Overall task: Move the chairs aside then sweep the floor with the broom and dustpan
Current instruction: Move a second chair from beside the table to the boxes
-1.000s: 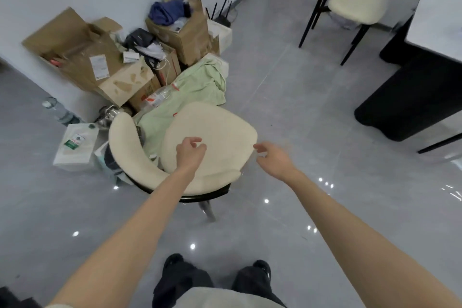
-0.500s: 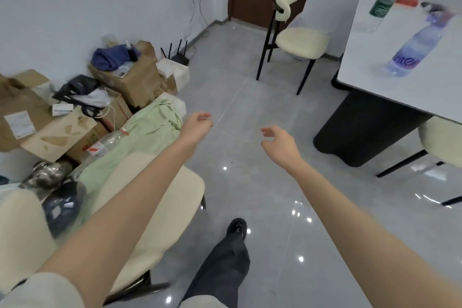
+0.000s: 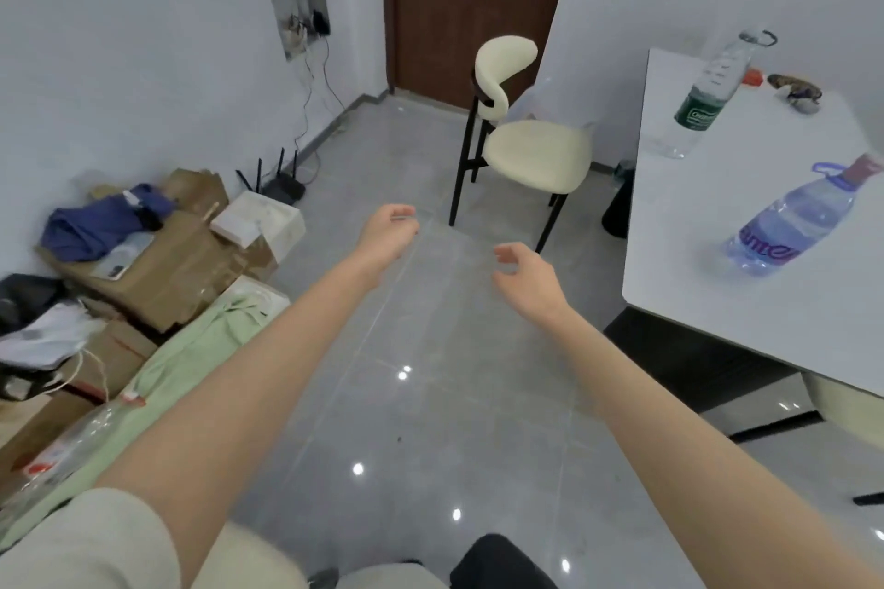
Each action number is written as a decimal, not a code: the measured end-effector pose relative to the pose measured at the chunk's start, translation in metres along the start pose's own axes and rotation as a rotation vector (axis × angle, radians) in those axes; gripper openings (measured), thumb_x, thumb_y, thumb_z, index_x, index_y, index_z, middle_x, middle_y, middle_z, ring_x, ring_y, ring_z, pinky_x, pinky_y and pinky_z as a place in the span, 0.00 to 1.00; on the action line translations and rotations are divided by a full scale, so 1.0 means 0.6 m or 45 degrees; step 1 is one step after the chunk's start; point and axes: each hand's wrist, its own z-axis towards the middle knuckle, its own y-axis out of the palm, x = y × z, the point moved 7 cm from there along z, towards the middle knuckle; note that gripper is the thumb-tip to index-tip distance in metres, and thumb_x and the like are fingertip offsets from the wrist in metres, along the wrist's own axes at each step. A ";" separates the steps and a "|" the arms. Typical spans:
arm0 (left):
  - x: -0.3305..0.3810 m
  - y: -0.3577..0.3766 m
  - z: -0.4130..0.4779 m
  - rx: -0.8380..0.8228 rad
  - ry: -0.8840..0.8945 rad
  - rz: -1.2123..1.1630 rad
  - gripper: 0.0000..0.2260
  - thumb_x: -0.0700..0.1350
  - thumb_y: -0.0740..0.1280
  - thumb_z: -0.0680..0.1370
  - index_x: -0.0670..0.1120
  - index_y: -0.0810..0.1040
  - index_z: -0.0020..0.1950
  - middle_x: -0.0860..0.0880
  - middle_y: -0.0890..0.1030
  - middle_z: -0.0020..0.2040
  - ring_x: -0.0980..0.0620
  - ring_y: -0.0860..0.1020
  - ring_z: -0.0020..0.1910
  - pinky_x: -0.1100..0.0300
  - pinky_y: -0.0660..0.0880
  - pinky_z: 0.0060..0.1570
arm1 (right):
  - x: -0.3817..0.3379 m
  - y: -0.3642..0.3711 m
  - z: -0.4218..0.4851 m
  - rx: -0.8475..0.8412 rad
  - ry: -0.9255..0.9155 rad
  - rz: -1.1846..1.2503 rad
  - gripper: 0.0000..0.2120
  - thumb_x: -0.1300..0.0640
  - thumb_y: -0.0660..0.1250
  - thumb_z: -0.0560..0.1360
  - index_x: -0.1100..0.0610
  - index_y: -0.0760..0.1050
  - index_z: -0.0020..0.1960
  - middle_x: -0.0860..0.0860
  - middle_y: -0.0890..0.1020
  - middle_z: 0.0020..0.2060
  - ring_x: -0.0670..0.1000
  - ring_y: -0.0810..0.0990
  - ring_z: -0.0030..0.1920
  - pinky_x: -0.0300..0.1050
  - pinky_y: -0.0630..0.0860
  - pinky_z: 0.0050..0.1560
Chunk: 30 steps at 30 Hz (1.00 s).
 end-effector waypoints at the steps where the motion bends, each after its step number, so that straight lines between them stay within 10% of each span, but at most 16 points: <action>1: 0.023 0.013 0.044 -0.006 0.013 0.004 0.15 0.39 0.61 0.77 0.45 0.73 0.64 0.49 0.74 0.52 0.52 0.72 0.49 0.64 0.68 0.37 | -0.003 -0.015 0.049 0.014 -0.004 0.001 0.21 0.62 0.61 0.76 0.57 0.69 0.70 0.52 0.74 0.67 0.53 0.74 0.66 0.42 0.70 0.62; 20: 0.304 0.203 0.776 0.051 -0.081 0.115 0.18 0.42 0.60 0.79 0.47 0.70 0.69 0.46 0.74 0.67 0.49 0.73 0.58 0.59 0.69 0.48 | -0.055 -0.182 0.910 -0.092 -0.045 -0.074 0.24 0.62 0.61 0.76 0.58 0.66 0.72 0.58 0.71 0.68 0.57 0.71 0.68 0.46 0.66 0.68; 30: 0.348 0.284 1.249 -0.195 -0.067 0.293 0.22 0.44 0.59 0.80 0.47 0.63 0.75 0.48 0.66 0.74 0.48 0.66 0.72 0.51 0.63 0.72 | -0.055 -0.131 1.322 -0.072 0.126 -0.179 0.27 0.61 0.61 0.75 0.58 0.62 0.73 0.57 0.67 0.70 0.59 0.67 0.69 0.51 0.67 0.68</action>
